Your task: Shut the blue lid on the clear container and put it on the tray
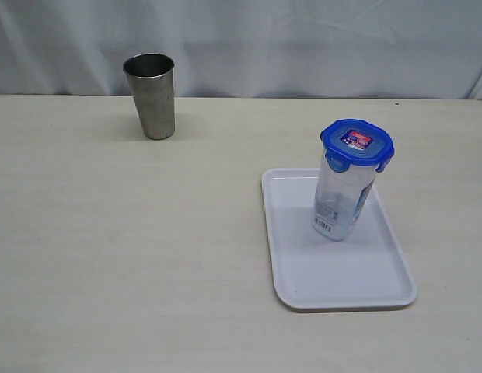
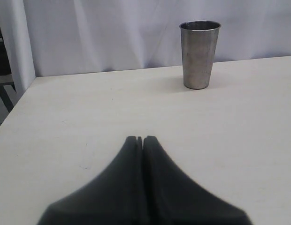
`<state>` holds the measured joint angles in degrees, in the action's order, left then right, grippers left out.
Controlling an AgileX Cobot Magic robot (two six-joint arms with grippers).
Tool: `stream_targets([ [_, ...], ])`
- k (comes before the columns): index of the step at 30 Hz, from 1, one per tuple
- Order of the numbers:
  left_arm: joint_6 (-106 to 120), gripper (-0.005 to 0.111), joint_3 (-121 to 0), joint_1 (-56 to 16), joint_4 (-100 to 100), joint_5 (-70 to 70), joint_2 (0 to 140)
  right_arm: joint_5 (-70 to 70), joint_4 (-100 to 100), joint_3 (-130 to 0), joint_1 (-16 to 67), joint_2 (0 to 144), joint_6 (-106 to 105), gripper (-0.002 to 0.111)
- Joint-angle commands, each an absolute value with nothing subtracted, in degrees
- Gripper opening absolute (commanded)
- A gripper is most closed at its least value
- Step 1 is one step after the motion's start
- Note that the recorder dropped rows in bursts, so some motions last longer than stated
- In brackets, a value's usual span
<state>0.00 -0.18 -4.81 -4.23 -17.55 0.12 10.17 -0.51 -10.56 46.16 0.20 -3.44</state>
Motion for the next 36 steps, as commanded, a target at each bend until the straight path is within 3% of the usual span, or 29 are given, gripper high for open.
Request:
stream_targets([
  [1, 0.0, 0.0, 0.0, -4.7, -4.2, -17.5, 0.0, 10.2, -0.4, -10.3, 45.9, 0.0, -3.1, 0.005],
  [32, 0.0, 0.0, 0.0, -4.7, -4.3, -17.7, 0.0, 10.2, -0.7, -10.3, 46.0, 0.0, -8.3, 0.005],
  [36, 0.0, 0.0, 0.0, -4.7, -4.3, -17.7, 0.0, 12.9, -0.9, -8.2, 43.0, 0.0, -9.5, 0.005],
])
